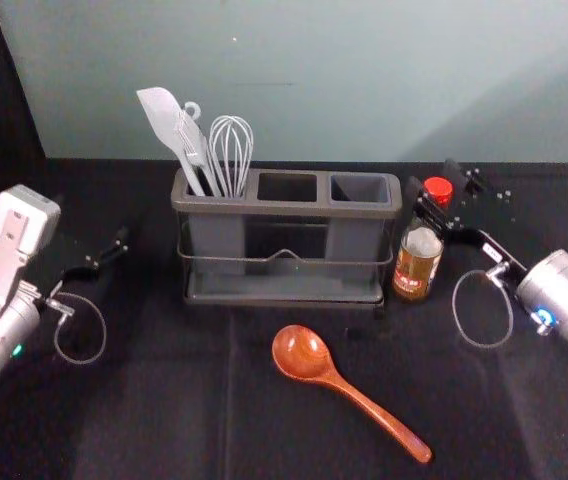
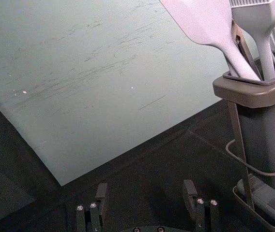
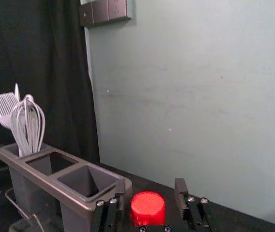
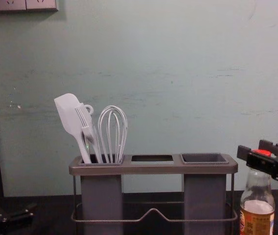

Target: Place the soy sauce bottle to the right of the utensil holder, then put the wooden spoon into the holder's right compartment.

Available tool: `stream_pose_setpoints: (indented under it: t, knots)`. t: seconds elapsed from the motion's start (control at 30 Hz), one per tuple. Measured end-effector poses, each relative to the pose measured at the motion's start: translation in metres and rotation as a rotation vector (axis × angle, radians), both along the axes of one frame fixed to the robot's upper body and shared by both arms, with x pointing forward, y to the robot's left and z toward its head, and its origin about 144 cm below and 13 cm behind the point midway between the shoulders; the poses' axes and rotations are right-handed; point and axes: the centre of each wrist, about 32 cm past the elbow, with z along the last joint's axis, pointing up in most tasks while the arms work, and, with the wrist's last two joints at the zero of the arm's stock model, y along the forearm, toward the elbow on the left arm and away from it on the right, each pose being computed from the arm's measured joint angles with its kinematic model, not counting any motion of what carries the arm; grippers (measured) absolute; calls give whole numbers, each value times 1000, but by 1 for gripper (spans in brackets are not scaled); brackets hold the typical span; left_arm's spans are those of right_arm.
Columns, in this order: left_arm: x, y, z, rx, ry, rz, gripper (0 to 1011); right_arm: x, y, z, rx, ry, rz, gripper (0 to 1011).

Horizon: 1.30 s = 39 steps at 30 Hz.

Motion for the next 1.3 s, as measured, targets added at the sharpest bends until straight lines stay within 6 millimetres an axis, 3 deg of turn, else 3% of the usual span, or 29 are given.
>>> stream_pose_setpoints:
  t: [0.47,0.7,0.93,1.07,1.3]
  knots:
    - [0,0,0,0,0,0,1000,-24,5,39,1,-89,-9,1003]
    - [0,0,0,0,0,0,1000,-48,24,49,-53,-54,18,1000]
    - [0,0,0,0,0,0,1000,-76,42,29,-71,19,63,1000]
    - [0,0,0,0,0,0,1000,-91,51,8,-82,81,105,1000]
    - [0,0,0,0,0,0,1000,-100,66,-22,-118,159,147,1000]
